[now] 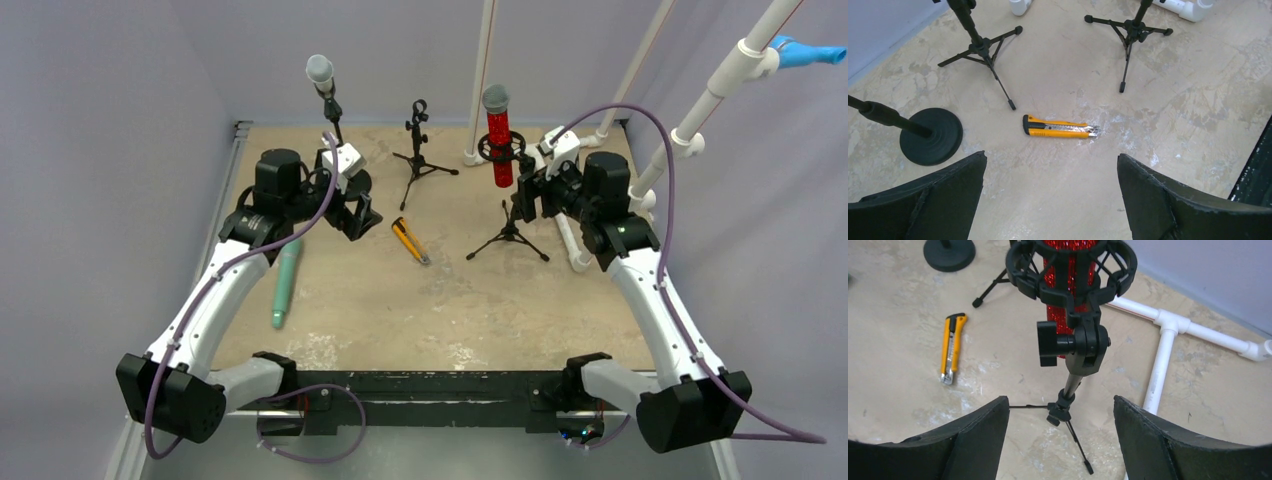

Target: Remove the microphone from the stand

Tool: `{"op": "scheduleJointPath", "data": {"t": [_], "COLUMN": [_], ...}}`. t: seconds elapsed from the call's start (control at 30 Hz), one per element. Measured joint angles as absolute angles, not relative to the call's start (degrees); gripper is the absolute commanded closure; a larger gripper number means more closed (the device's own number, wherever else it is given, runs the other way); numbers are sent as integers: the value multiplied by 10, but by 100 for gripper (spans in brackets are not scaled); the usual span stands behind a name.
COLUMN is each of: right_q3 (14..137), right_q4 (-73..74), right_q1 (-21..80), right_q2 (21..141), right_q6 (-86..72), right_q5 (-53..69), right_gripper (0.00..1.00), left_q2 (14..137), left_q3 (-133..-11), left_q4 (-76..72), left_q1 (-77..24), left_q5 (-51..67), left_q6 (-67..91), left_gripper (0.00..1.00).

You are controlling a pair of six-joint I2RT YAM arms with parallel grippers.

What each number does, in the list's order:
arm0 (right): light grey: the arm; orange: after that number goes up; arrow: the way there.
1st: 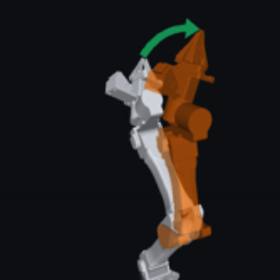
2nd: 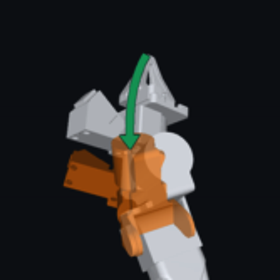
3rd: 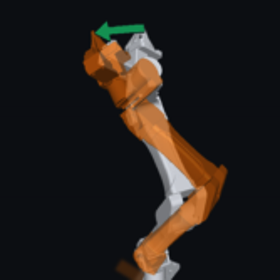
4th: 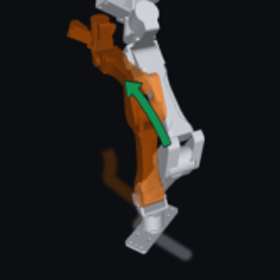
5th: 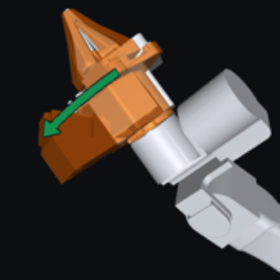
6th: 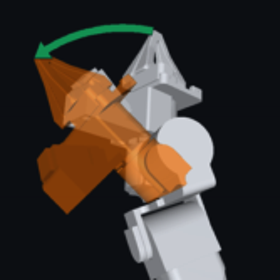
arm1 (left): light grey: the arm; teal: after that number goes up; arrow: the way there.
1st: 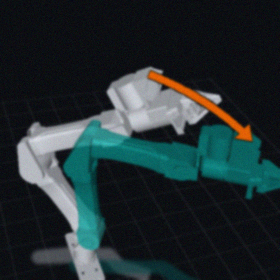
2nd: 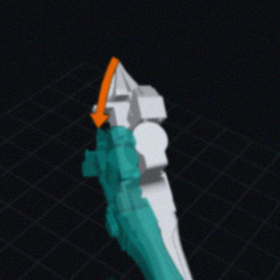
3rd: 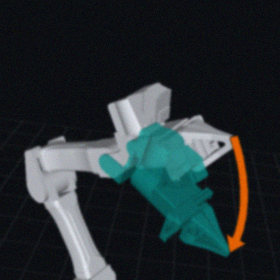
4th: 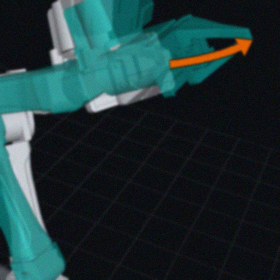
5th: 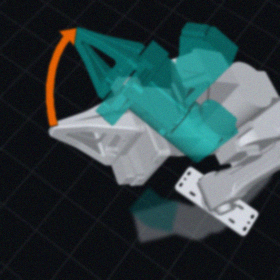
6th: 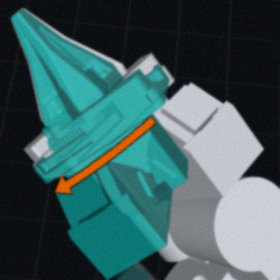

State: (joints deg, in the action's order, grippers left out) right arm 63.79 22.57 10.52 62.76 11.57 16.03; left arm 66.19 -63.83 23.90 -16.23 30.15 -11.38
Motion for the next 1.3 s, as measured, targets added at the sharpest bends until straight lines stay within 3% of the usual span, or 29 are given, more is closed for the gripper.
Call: {"op": "scheduleJointPath", "data": {"t": [0.53, 0.67, 0.87, 1.3], "right_q3": [543, 539, 532, 504], "right_q4": [1, -24, -47, -84], "right_q1": [101, 101, 98, 93], "right_q2": [705, 709, 713, 703], "right_q6": [84, 75, 76, 76], "right_q5": [163, 173, 183, 268], "right_gripper": [61, 73, 99, 100], "left_q2": [622, 620, 620, 629], "left_q3": [-612, -611, -610, -611], "left_q4": [272, 275, 273, 227], "left_q1": [-162, -162, -162, -163], "left_q5": [345, 348, 354, 391], "left_q6": [-131, -133, -133, -120], "left_gripper": [1, 1, 2, 3]}}
